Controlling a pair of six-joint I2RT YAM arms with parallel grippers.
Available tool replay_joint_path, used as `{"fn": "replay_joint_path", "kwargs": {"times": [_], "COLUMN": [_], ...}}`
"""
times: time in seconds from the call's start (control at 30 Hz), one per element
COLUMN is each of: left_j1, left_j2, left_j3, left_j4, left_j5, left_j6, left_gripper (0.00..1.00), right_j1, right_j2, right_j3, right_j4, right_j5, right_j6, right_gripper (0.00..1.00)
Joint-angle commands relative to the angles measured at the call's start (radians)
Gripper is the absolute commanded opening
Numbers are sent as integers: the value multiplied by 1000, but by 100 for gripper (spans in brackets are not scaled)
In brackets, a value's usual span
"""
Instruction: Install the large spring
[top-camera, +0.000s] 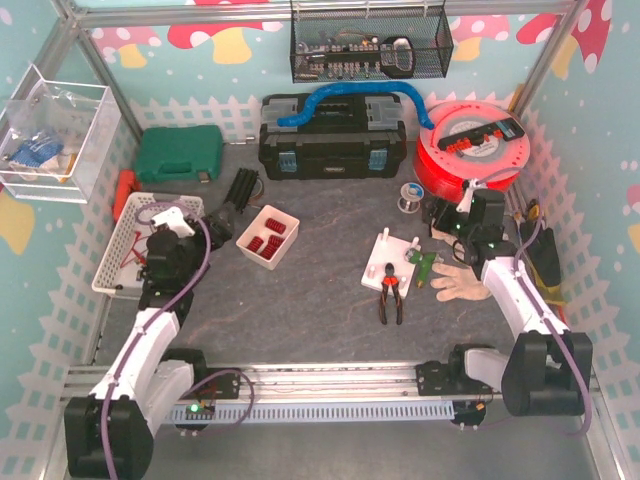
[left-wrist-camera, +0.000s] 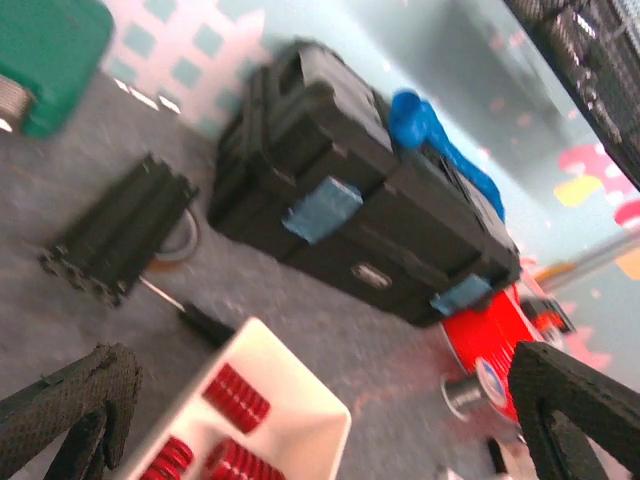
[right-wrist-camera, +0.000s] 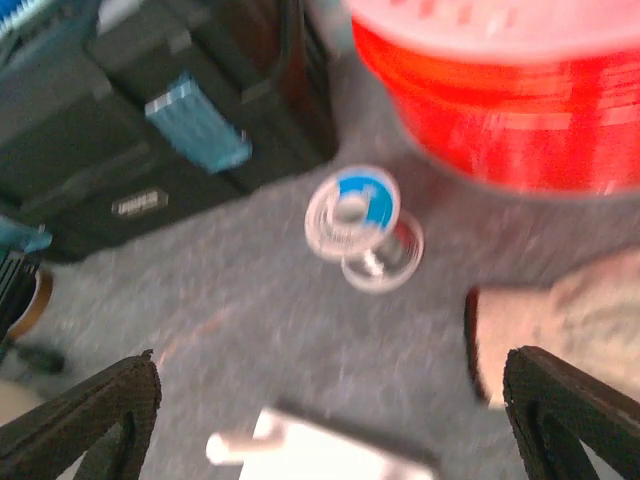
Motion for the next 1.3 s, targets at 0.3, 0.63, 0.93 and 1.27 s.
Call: {"fn": "replay_joint_path", "kwargs": {"times": [0.3, 0.63, 0.93, 1.27], "left_j1": [-461, -712, -722, -724], "left_j2": [131, 363, 405, 324], "left_j3": [49, 111, 75, 67], "left_j4": [18, 72, 122, 93], "left_j5": [-122, -308, -413, -456], "left_j6": [67, 188, 302, 305], "left_gripper": [99, 99, 99, 99], "right_j1": [315, 491, 599, 660], "right_j2": [-174, -320, -249, -102], "right_j3": [-160, -248, -286, -328], "right_j4": [-329, -466, -496, -376], "right_j5": [90, 149, 288, 276], "right_j6": [76, 210, 329, 338], "right_gripper": [77, 50, 43, 43]}}
